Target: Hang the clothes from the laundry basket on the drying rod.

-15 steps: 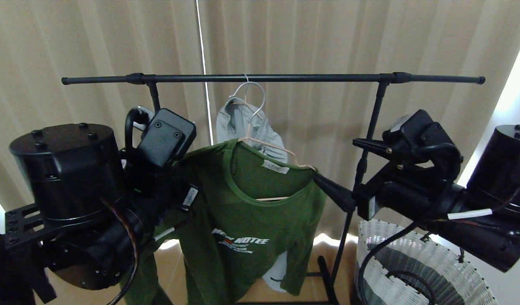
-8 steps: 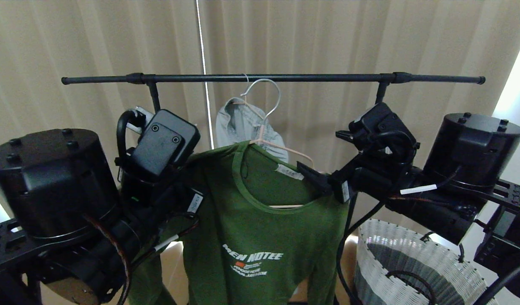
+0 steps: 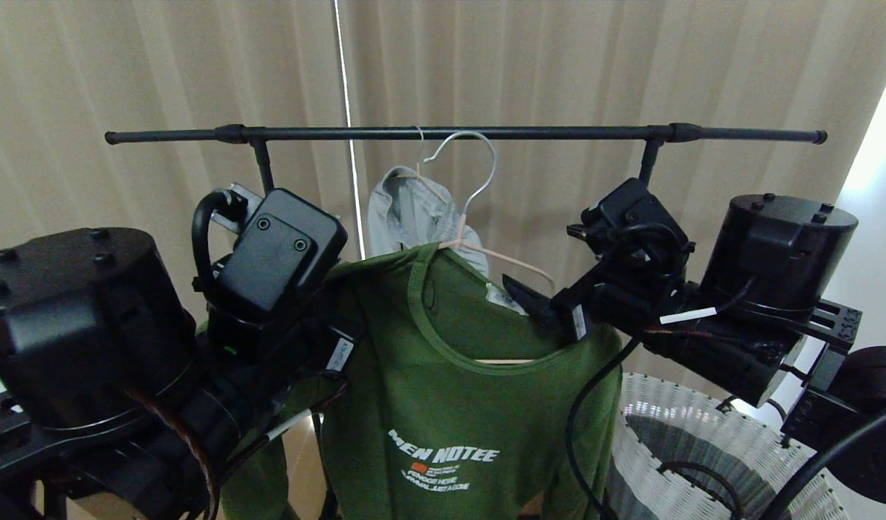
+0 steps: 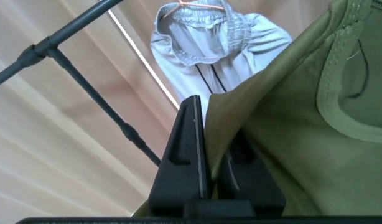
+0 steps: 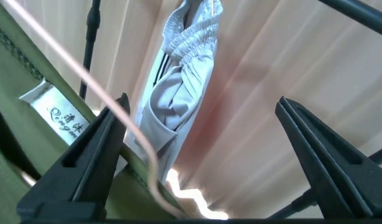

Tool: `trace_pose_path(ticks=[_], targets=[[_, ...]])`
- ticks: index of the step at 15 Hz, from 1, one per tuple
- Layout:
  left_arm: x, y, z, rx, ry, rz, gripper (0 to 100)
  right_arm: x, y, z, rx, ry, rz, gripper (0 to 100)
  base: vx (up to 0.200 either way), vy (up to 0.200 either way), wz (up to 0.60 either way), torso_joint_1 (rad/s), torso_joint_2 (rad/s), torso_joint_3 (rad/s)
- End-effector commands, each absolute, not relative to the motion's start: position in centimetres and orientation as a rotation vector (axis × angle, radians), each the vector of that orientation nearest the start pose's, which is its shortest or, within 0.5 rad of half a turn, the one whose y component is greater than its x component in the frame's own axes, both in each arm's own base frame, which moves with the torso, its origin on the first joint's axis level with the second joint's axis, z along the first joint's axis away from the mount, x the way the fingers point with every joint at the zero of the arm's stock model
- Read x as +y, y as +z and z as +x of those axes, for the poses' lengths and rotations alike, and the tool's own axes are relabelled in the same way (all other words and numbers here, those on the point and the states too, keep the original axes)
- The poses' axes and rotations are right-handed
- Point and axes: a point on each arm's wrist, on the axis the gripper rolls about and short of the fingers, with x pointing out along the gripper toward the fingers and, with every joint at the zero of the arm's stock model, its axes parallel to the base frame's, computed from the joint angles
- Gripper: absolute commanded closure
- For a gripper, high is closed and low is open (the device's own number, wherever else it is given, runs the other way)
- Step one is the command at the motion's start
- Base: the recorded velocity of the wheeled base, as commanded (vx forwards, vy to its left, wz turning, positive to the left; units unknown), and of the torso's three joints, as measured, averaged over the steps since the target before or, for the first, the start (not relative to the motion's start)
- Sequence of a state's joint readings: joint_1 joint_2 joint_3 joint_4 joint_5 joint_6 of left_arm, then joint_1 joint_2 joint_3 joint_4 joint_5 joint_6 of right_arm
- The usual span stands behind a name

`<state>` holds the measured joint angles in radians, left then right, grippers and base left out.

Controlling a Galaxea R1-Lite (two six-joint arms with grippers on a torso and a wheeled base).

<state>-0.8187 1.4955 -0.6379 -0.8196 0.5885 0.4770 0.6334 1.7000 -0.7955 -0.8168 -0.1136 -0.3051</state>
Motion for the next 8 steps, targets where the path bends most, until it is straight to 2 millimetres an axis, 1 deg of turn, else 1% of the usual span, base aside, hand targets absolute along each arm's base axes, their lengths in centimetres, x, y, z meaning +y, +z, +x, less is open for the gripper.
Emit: trace_pose_path(ticks=[1,2,3,8], targets=[[-17.21,21.07,17.74,-0.022,-0.237,0.505,100,18.00,19.70,24.93,0.005,0.531,-0.331,0,0.000,0.000,0.00,0.000,0.00,0.000],[-17.22,20.99,17.70,-0.021,-0.239,0.507,100,17.97,19.70,24.89,0.005,0.531,-0.331,0,0.000,0.000,0.00,0.000,0.00,0.000],[-17.22,20.91,17.65,-0.019,-0.241,0.509,100,17.98,19.71,24.83,0.005,0.531,-0.332,100,0.000,0.000,0.00,0.000,0.00,0.000],[-17.41,20.91,17.46,-0.021,-0.252,0.509,100,18.02,19.67,24.73,0.006,0.534,-0.332,100,0.000,0.000,0.00,0.000,0.00,0.000]])
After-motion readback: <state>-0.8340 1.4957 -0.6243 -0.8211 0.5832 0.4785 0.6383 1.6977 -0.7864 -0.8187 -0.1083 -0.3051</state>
